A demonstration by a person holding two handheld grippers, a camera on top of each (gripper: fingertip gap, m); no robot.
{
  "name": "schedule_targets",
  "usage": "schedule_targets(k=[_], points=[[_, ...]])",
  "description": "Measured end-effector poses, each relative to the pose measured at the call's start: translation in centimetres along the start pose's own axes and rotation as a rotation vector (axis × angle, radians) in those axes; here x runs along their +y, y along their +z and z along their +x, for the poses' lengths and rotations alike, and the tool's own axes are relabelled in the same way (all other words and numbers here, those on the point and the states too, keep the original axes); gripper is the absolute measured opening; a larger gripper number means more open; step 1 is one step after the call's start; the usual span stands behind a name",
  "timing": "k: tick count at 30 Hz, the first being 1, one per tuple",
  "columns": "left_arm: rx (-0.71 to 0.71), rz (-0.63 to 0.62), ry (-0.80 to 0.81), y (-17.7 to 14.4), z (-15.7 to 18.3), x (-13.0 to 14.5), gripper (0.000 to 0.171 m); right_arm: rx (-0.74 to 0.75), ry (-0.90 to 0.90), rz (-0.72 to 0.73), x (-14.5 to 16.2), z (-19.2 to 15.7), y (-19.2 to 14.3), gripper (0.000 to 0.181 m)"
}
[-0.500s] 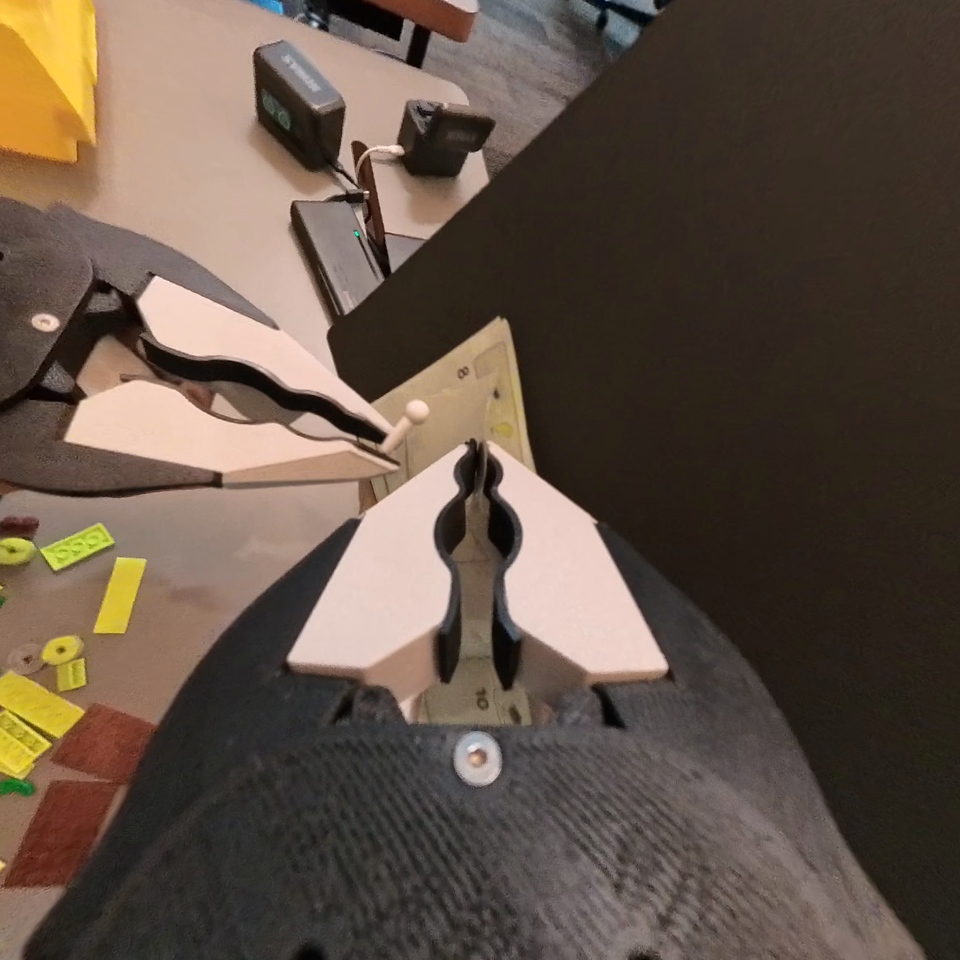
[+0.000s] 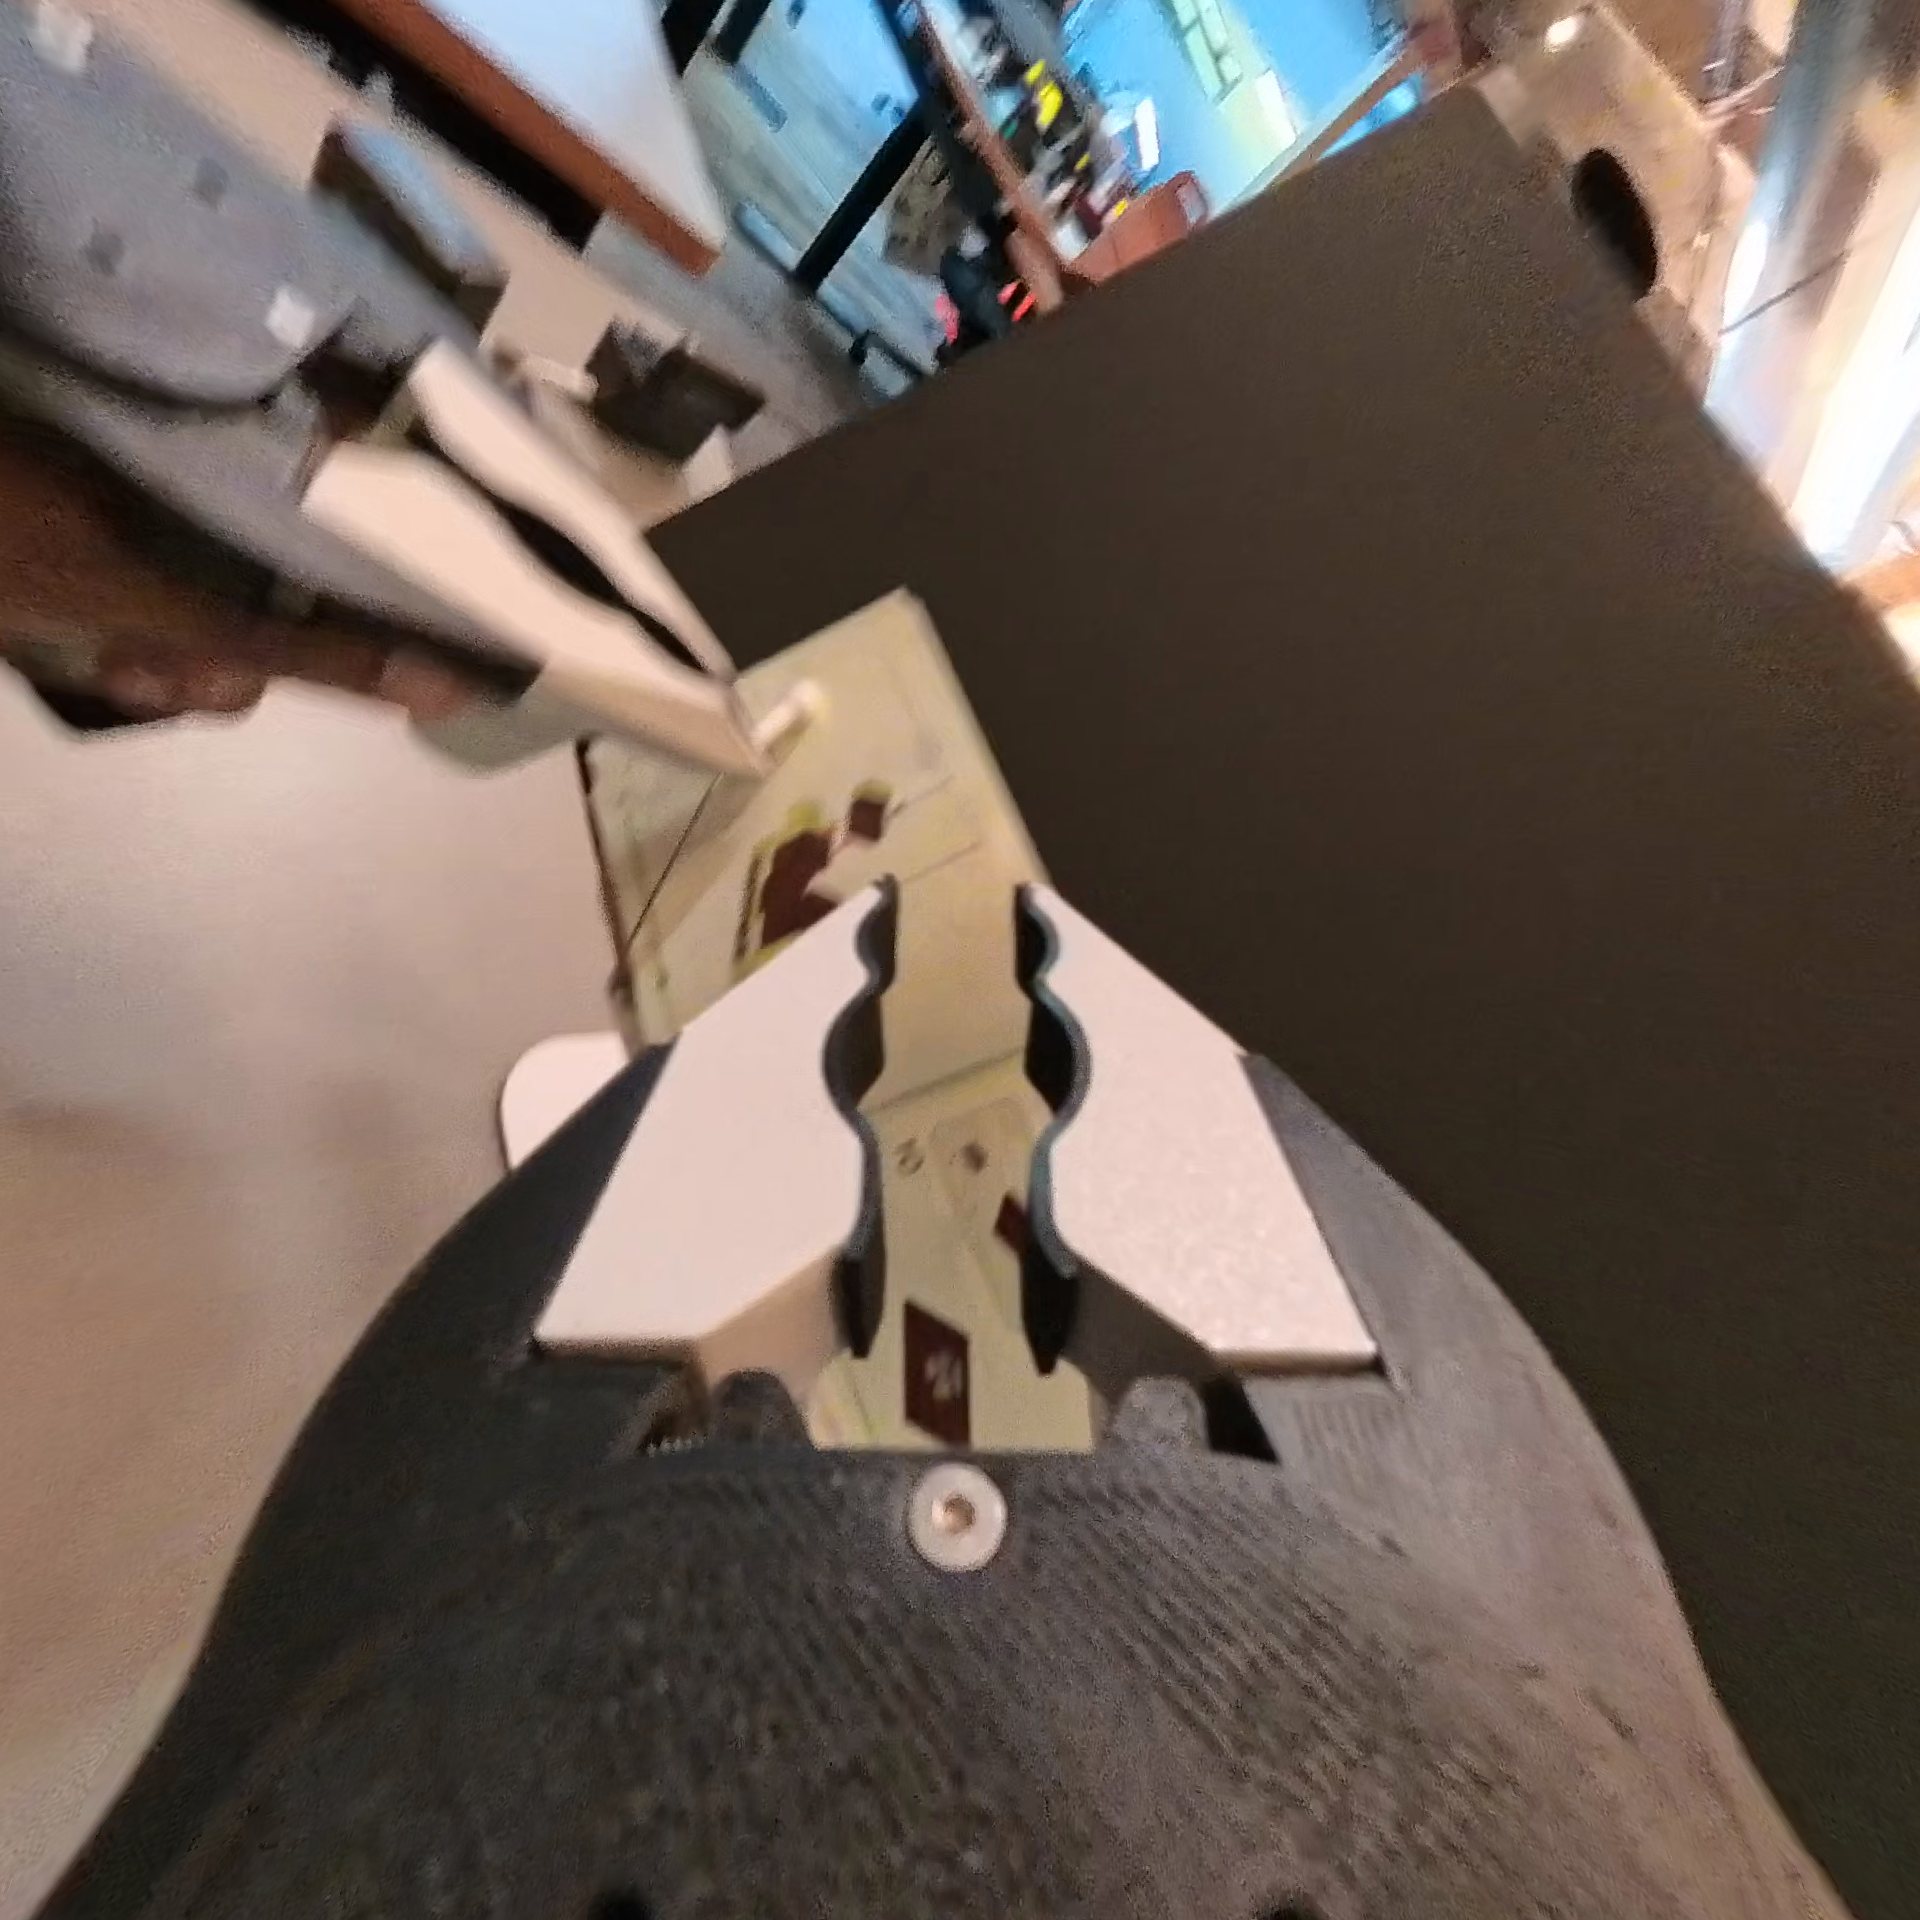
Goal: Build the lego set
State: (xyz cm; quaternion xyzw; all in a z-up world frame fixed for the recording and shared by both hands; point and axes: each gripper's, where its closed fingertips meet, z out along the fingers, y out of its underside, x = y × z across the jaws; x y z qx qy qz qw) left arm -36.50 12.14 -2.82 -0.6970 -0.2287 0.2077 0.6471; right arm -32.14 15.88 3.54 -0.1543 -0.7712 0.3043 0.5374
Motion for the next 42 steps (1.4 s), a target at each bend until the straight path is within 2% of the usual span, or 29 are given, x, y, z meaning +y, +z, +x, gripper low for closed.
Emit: schedule_targets(k=[4, 11, 14, 17, 22, 25, 27, 30, 33, 37, 39, 42], points=[[-0.011, 0.008, -0.002, 0.0, 0.0, -0.1, 0.006, -0.057, -0.090, -0.160, 4.1, -2.5, 1.4, 0.012], [-0.057, -0.034, 0.100, 0.0, -0.1, 0.0, 0.007, -0.062, -0.031, -0.153, 4.0, -2.7, 5.2, 0.003], [-0.055, -0.048, 0.091, -0.1, -0.3, 0.2, 0.007, -0.066, -0.016, -0.155, 3.8, -2.9, 5.2, 0.006], [-0.062, -0.006, 0.077, -1.1, -0.2, -0.8, 0.000, -0.066, 0.021, -0.138, 3.2, -3.0, 3.9, 0.010], [-0.051, -0.012, 0.103, -4.1, 1.2, -1.9, 0.012, 0.004, 0.138, -0.096, 0.5, -3.1, -2.0, 0.019], [0.102, -0.020, -0.053, -7.5, 5.2, -1.9, 0.016, 0.008, 0.318, -0.027, -1.9, -5.8, -7.0, 0.020], [0.233, -0.064, -0.138, -10.2, 8.9, -0.7, 0.018, -0.006, 0.453, 0.007, -3.0, -8.5, -10.3, 0.020], [0.301, -0.165, -0.121, -14.0, 12.4, 2.9, 0.021, -0.019, 0.626, 0.027, -3.5, -13.3, -15.0, 0.022], [0.291, -0.237, -0.053, -17.8, 13.7, 6.6, 0.016, -0.018, 0.752, -0.004, -2.5, -18.0, -19.1, 0.025], [0.261, -0.299, -0.063, -21.8, 14.7, 10.3, 0.009, 0.089, 0.833, -0.129, 1.5, -22.4, -24.2, 0.027], [0.287, -0.319, -0.068, -23.4, 15.5, 11.2, 0.011, 0.123, 0.894, -0.168, 2.8, -23.7, -26.2, 0.030], [0.320, -0.269, -0.068, -25.2, 16.8, 11.3, 0.010, 0.139, 0.967, -0.139, 2.6, -25.0, -28.1, 0.030]])
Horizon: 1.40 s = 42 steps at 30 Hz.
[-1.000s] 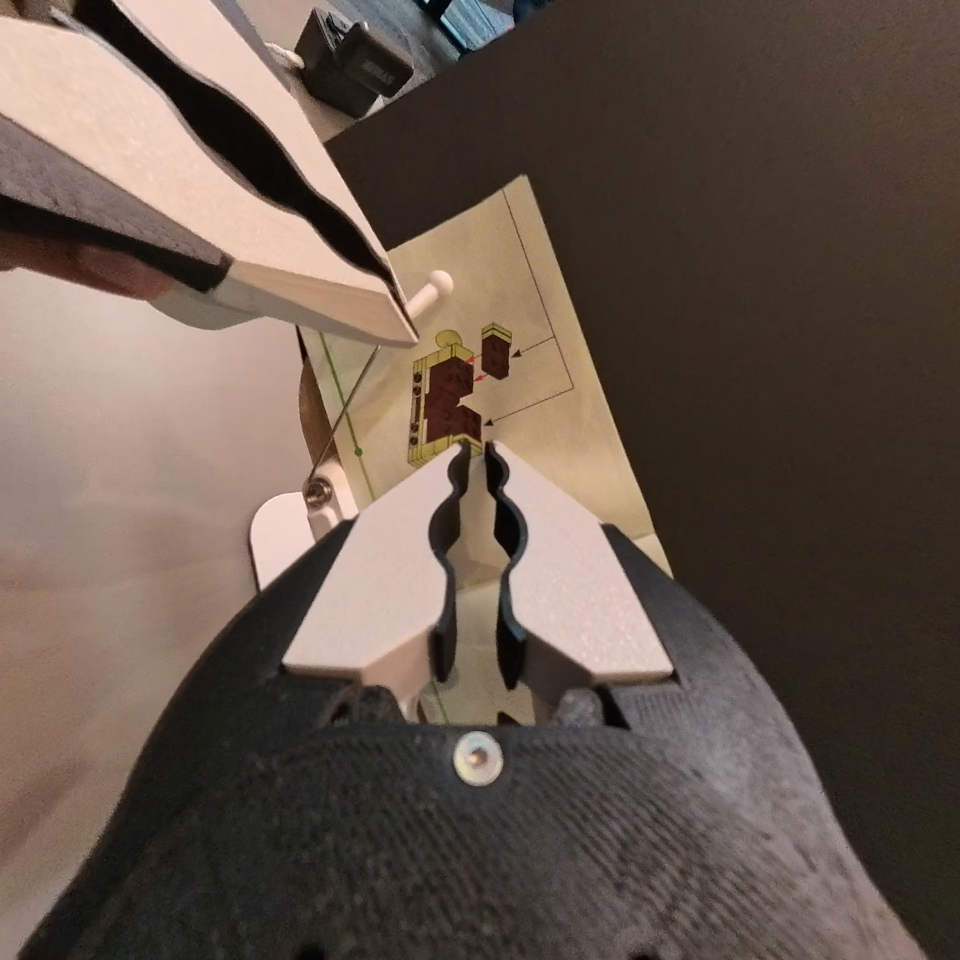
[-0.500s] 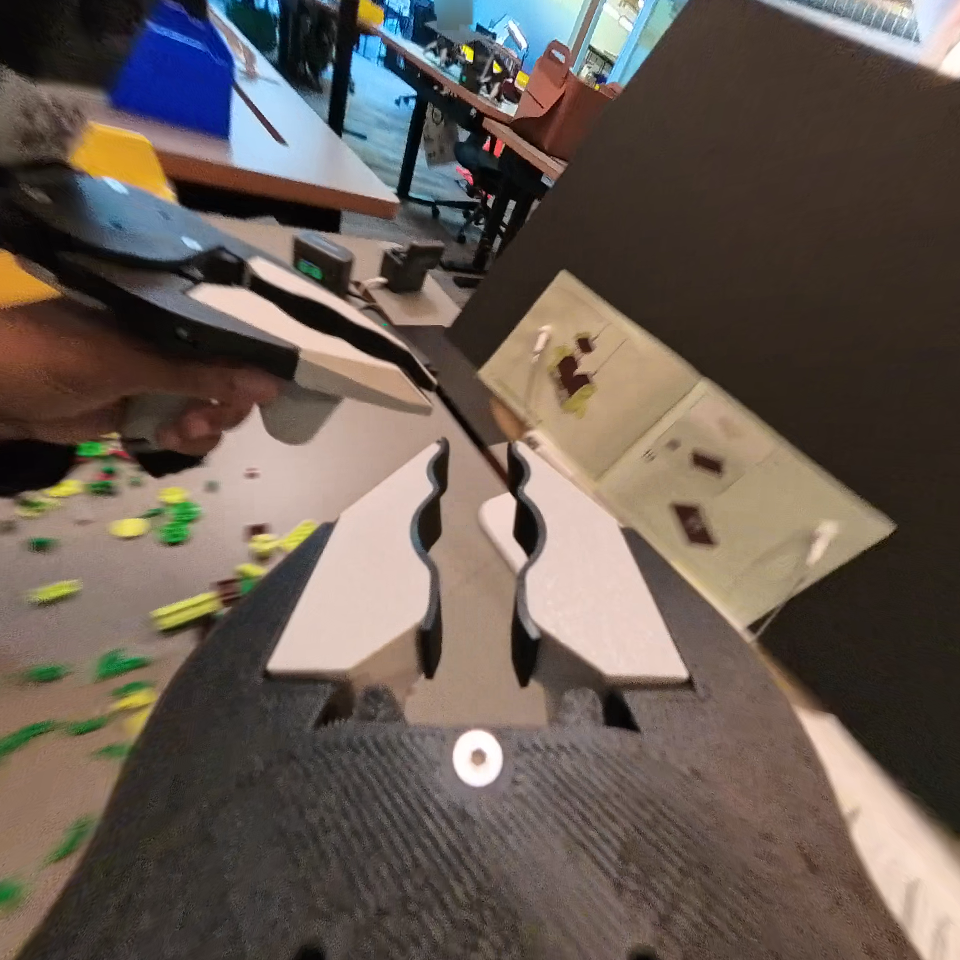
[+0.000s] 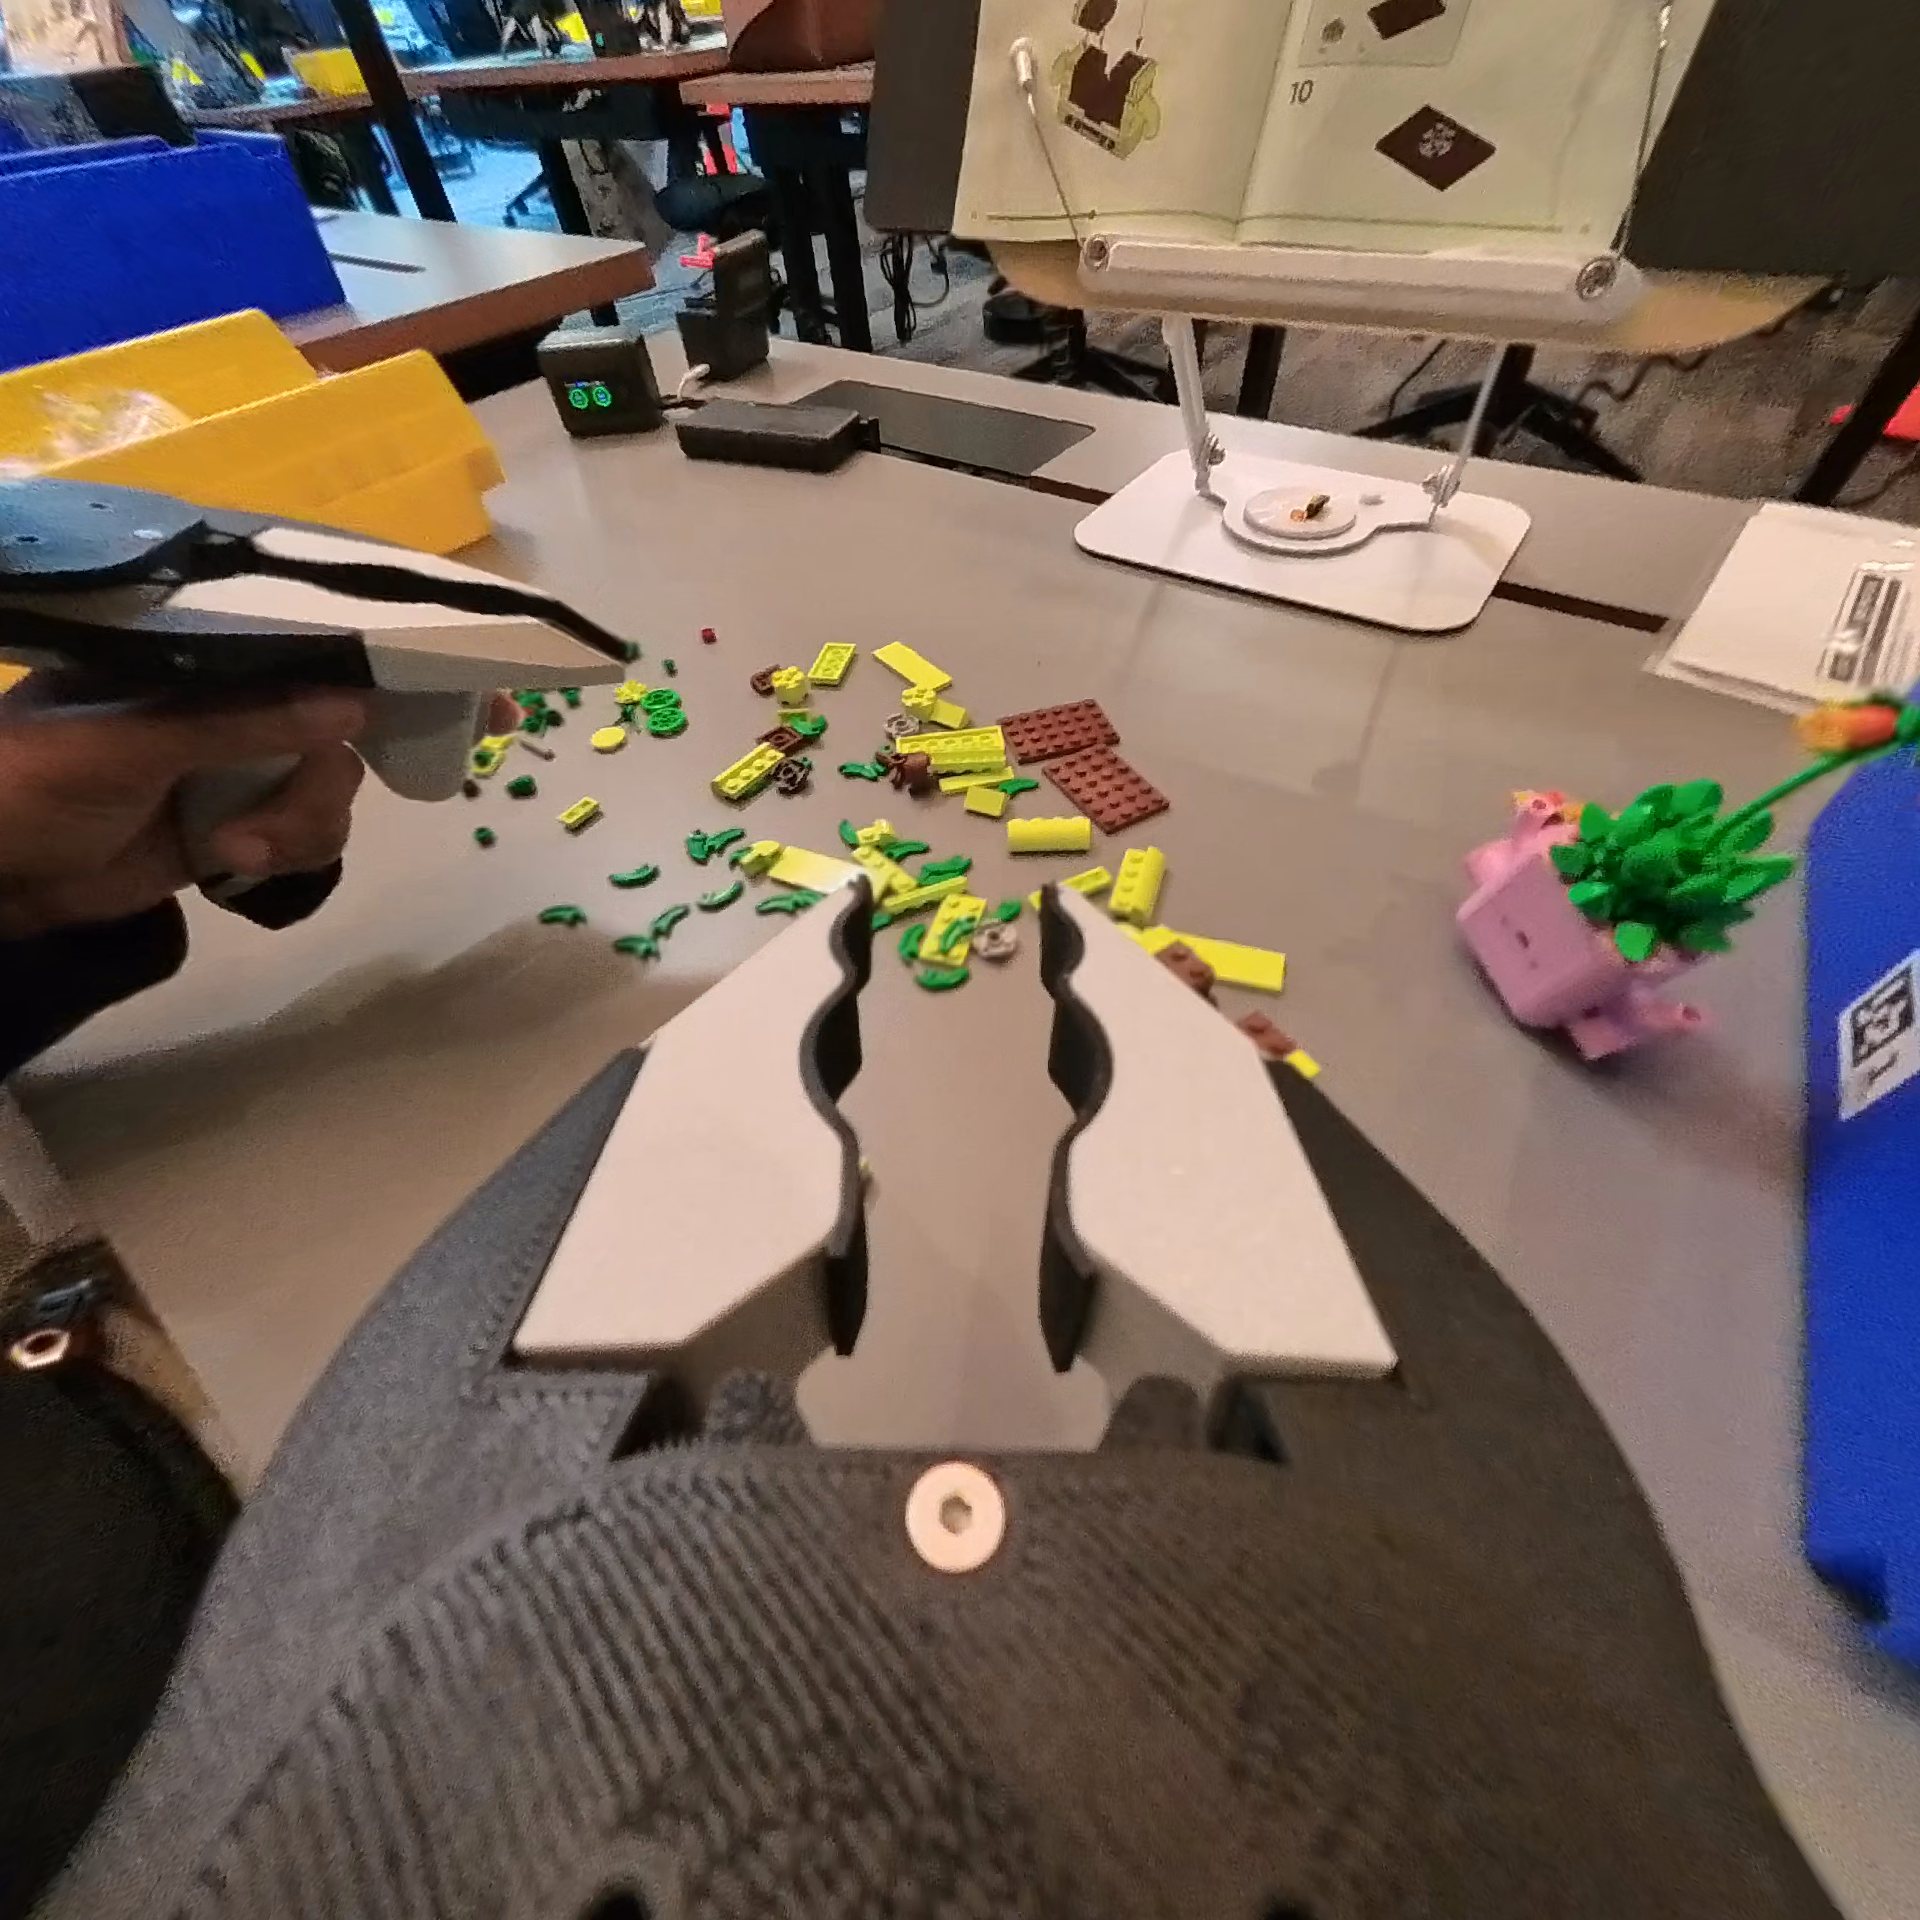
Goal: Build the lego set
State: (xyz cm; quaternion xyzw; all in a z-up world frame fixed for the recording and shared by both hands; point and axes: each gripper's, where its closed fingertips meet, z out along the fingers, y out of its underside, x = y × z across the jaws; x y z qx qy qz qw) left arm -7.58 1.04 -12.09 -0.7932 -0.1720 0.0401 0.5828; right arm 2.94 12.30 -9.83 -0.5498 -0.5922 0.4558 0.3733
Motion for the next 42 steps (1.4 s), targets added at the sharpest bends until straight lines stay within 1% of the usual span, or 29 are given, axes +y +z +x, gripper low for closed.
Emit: schedule_targets(k=[2, 4, 7, 9, 10, 12, 14, 16, 19, 21, 25, 28, 32, 37, 39, 42], points=[[0.021, 0.024, 0.003, -0.4, 1.3, 0.6, 0.008, -0.004, -0.005, -0.013, 1.0, -0.4, -0.6, 0.031], [0.085, -0.007, 0.041, -0.4, 3.4, 1.8, 0.003, -0.020, -0.041, -0.036, 2.6, -0.9, -0.6, 0.035], [0.137, -0.081, 0.111, 0.2, 5.6, 3.1, 0.006, -0.106, -0.067, -0.092, 5.6, -2.4, -0.1, 0.042], [0.165, -0.086, 0.140, 0.5, 6.8, 3.4, 0.009, -0.132, -0.076, -0.121, 7.0, -2.9, 0.3, 0.045], [0.177, -0.084, 0.146, 0.7, 7.3, 3.6, 0.010, -0.146, -0.079, -0.137, 7.3, -3.1, 0.4, 0.049], [0.202, -0.092, 0.147, 1.2, 8.2, 4.2, 0.012, -0.187, -0.080, -0.158, 7.6, -3.7, 0.5, 0.050], [0.222, -0.129, 0.155, 1.8, 8.6, 5.0, 0.014, -0.237, -0.068, -0.202, 8.2, -4.2, 0.8, 0.053], [0.236, -0.156, 0.157, 2.0, 8.8, 5.4, 0.018, -0.285, -0.048, -0.277, 9.3, -4.7, 1.2, 0.059], [0.252, -0.186, 0.135, 2.3, 8.8, 5.7, 0.024, -0.334, -0.022, -0.379, 10.6, -5.0, 1.9, 0.062], [0.260, -0.215, 0.120, 2.5, 8.8, 6.1, 0.027, -0.339, -0.023, -0.362, 10.1, -4.7, 2.4, 0.061], [0.293, -0.285, 0.087, 3.1, 9.0, 6.9, 0.032, -0.351, 0.013, -0.216, 7.5, -3.6, 2.6, 0.051], [0.341, -0.303, 0.049, 3.6, 9.4, 6.9, 0.035, -0.370, 0.065, -0.133, 6.1, -2.8, 2.5, 0.045], [0.438, -0.263, 0.040, 3.7, 10.8, 6.1, 0.042, -0.379, 0.090, -0.035, 4.5, -2.0, 2.4, 0.033], [0.420, -0.187, 0.099, 3.4, 11.2, 5.2, 0.043, -0.391, 0.116, -0.001, 4.0, -1.8, 2.1, 0.030], [0.409, -0.161, 0.133, 3.1, 11.3, 5.0, 0.042, -0.378, 0.090, 0.018, 3.8, -1.9, 2.0, 0.027], [0.394, -0.161, 0.169, 3.1, 11.5, 5.1, 0.042, -0.351, 0.024, 0.013, 4.0, -2.3, 2.0, 0.023]])
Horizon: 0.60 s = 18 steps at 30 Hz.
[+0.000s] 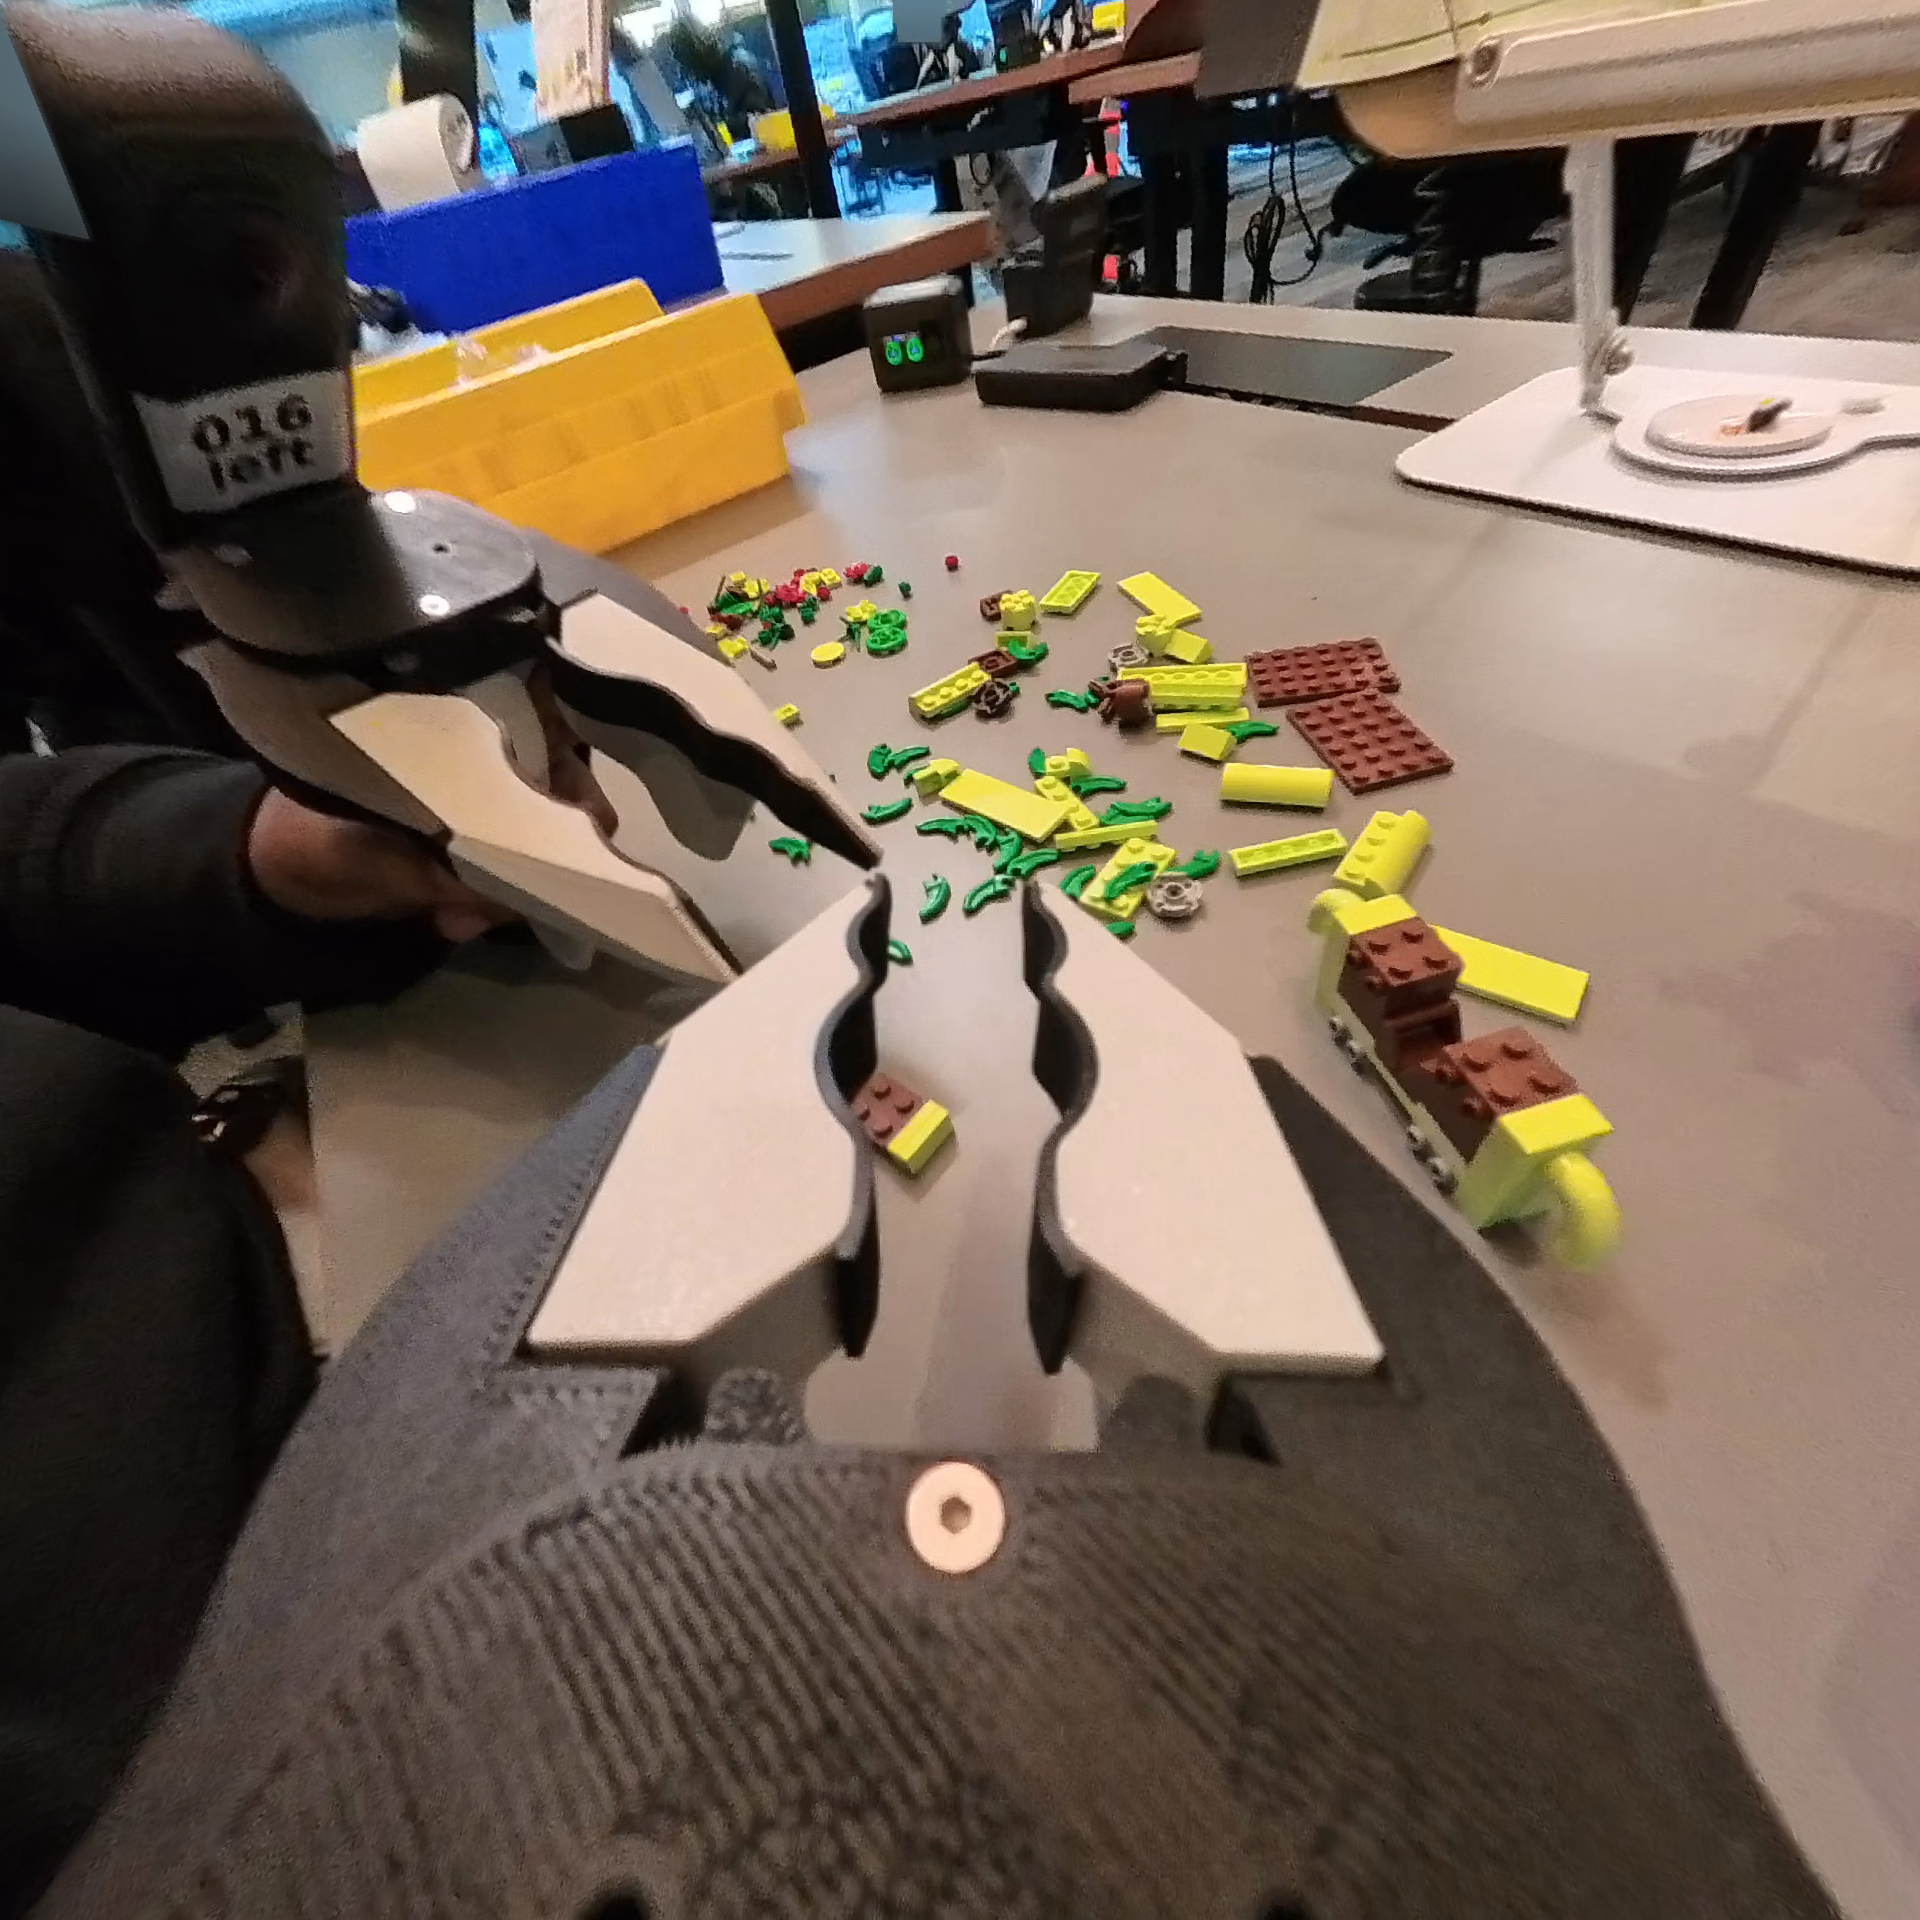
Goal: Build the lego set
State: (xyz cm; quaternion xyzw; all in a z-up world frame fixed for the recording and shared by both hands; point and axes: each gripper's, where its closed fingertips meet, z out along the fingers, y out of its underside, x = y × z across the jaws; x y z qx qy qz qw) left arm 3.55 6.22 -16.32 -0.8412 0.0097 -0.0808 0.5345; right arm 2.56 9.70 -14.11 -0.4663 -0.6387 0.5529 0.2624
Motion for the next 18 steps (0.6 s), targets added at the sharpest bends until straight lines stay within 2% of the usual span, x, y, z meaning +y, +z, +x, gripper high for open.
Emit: schedule_targets(k=[7, 13, 18], points=[[0.005, -0.025, -0.005, 0.26, -0.02, 0.30, 0.038, -0.016, -0.070, -0.090, 1.20, -0.92, 0.94, 0.015], [0.033, -0.010, -0.067, 0.11, -0.38, 0.15, 0.037, -0.041, -0.044, -0.052, 0.69, -1.00, 0.56, 0.014], [0.059, 0.008, -0.119, -0.05, -0.64, -0.01, 0.038, -0.038, -0.058, -0.075, 1.01, -1.11, 0.77, 0.013]])
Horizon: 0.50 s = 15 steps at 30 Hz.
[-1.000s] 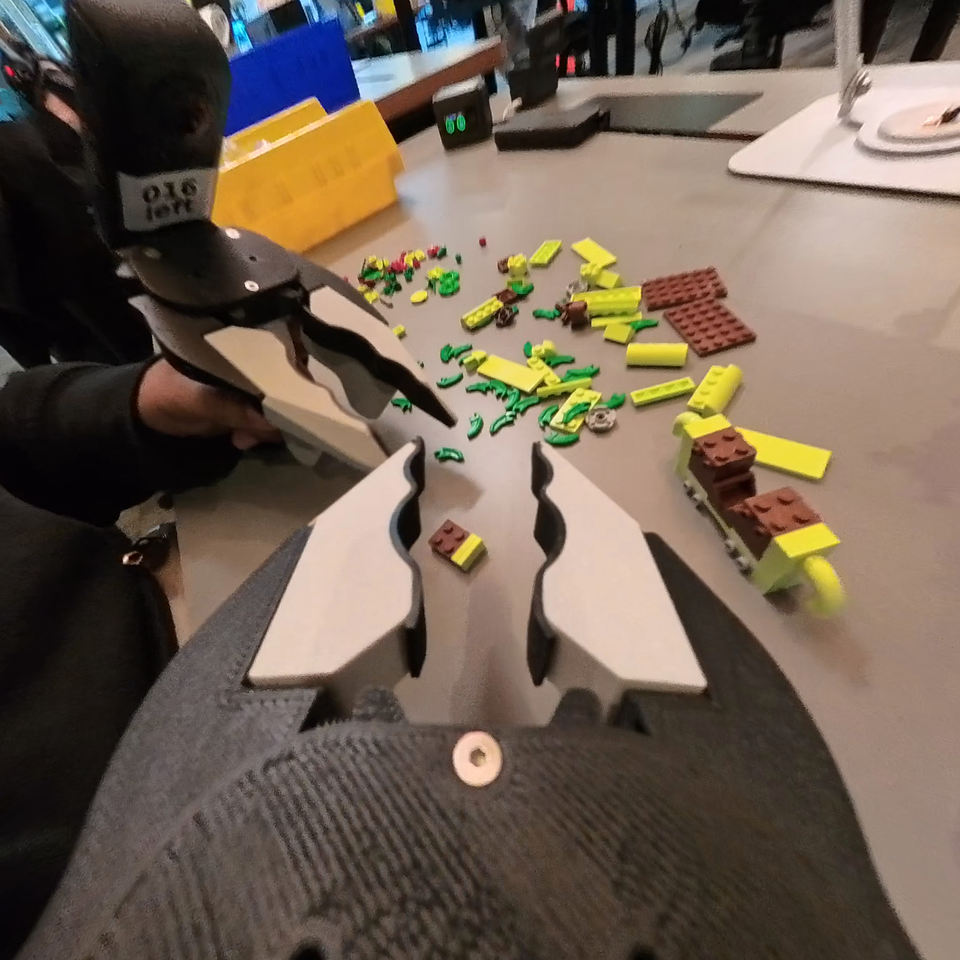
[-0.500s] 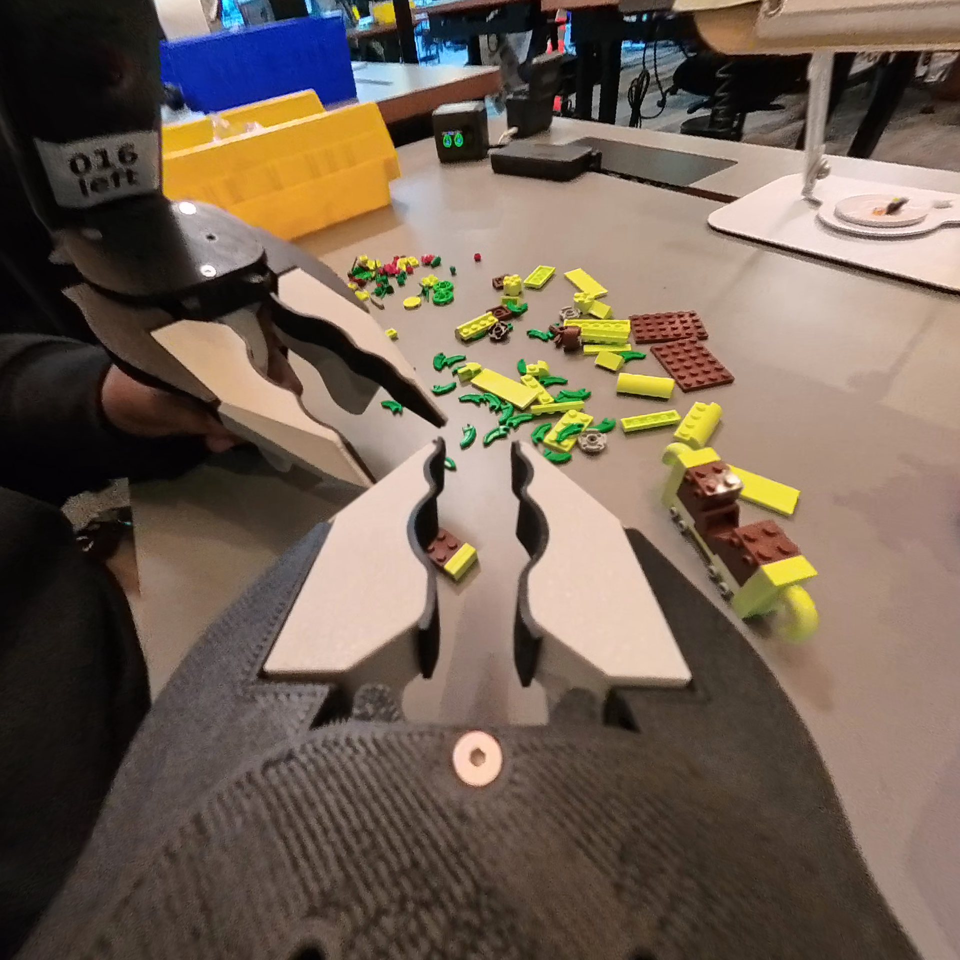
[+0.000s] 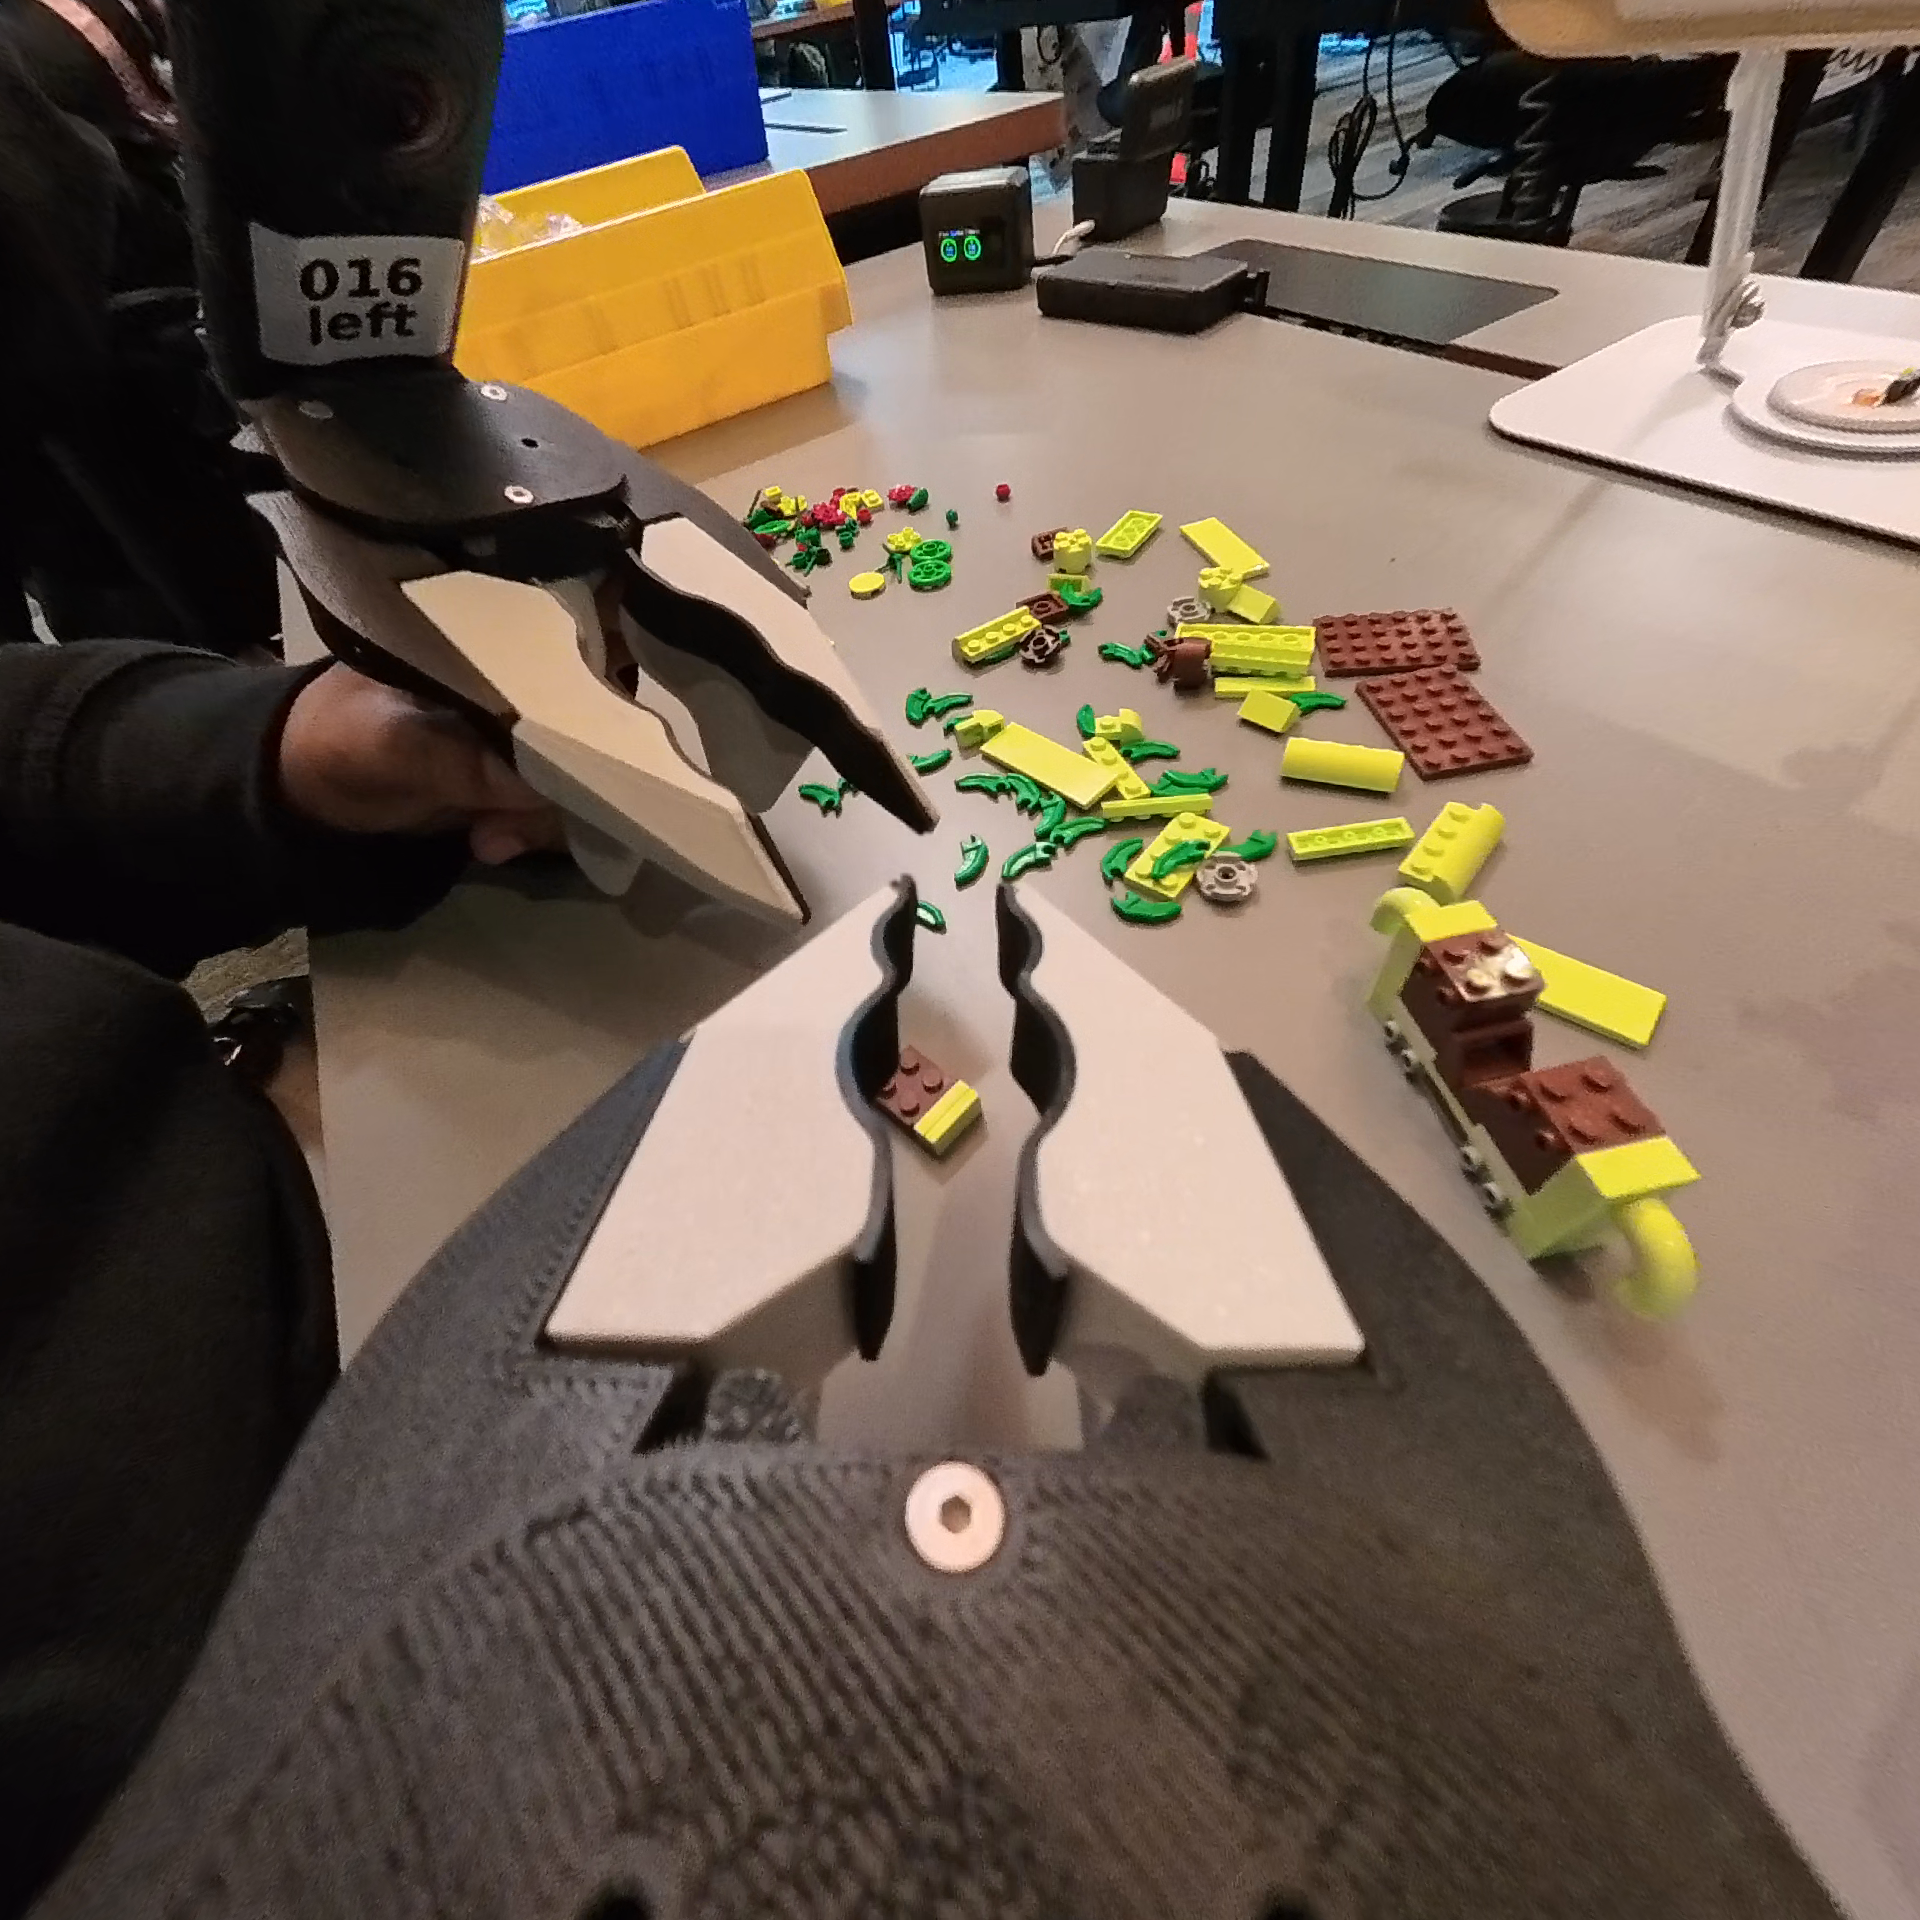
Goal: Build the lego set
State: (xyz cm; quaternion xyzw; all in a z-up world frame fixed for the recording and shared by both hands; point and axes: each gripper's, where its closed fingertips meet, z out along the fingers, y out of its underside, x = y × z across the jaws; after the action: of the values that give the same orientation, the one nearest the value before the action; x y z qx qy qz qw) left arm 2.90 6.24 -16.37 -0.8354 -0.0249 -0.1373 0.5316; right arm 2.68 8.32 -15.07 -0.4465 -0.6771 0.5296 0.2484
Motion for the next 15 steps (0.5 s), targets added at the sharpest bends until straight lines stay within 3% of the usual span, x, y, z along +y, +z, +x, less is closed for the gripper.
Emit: schedule_targets(k=[15], points=[[-0.002, 0.000, 0.003, 0.0, 0.0, 0.0, 0.037, -0.055, -0.032, -0.016, 0.2, -1.0, 0.2, 0.023]])
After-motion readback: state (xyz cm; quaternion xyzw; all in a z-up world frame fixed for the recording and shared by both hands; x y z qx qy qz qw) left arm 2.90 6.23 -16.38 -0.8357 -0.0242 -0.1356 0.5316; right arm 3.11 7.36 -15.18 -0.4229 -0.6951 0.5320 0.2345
